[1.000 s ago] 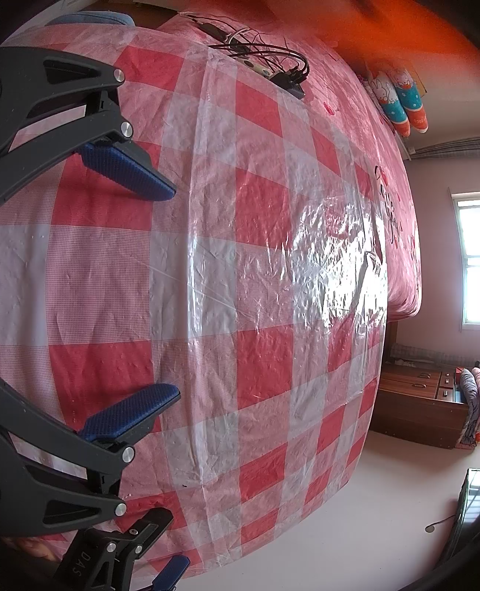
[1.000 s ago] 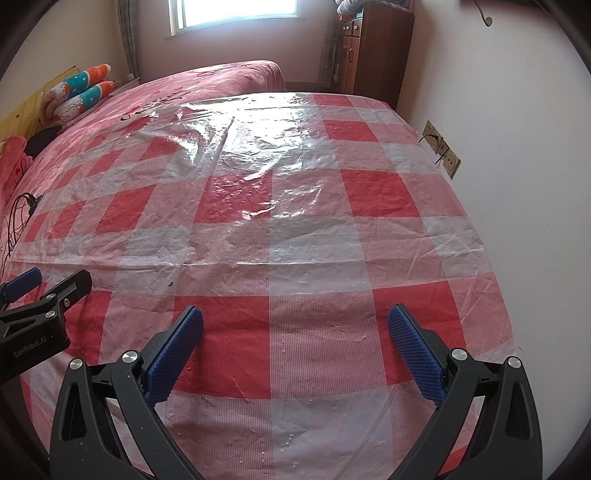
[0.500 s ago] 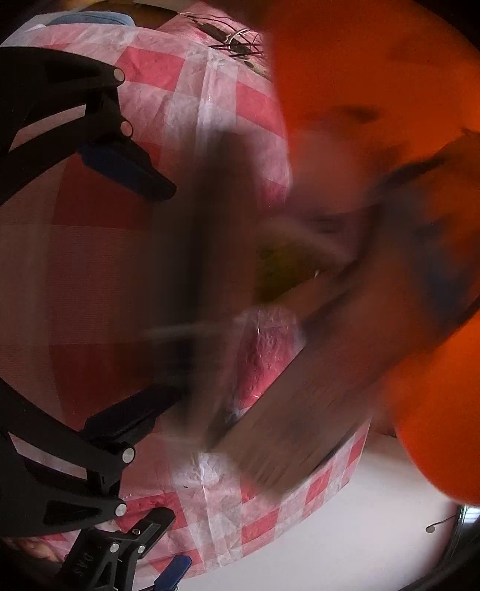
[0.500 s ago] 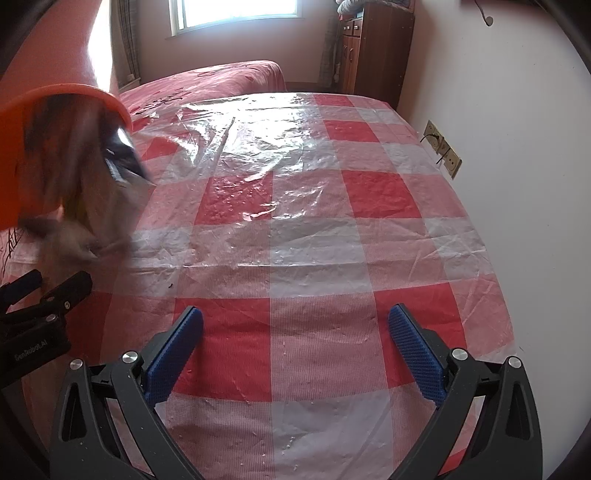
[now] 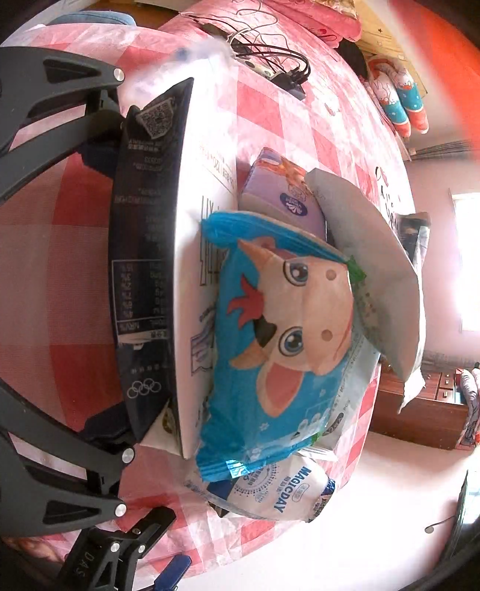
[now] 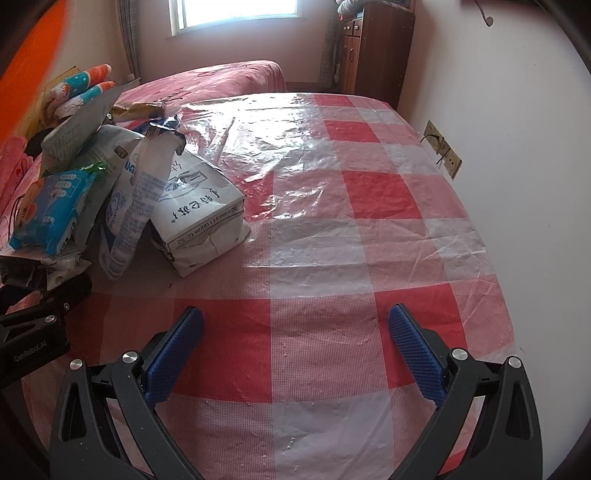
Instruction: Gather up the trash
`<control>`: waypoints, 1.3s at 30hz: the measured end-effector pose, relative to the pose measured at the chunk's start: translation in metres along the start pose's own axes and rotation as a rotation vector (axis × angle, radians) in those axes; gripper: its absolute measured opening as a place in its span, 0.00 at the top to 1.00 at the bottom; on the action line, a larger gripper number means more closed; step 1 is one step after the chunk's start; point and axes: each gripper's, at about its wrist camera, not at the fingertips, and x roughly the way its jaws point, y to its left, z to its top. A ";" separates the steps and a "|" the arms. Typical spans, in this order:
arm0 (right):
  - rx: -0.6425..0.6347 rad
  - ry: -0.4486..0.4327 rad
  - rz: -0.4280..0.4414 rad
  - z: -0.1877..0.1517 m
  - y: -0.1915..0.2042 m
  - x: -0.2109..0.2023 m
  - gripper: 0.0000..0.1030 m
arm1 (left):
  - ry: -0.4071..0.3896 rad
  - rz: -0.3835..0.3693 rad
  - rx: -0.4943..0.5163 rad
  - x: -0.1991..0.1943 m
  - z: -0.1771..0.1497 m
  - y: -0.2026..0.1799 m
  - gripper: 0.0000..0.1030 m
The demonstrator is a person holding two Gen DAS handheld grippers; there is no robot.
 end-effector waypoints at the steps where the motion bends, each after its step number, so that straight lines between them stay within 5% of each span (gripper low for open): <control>1: 0.000 0.000 0.000 0.000 0.000 0.000 0.04 | 0.000 0.000 0.000 0.001 0.001 0.000 0.03; 39: 0.001 0.000 0.002 -0.001 0.000 0.000 0.04 | 0.001 0.000 0.000 0.001 0.001 -0.003 0.03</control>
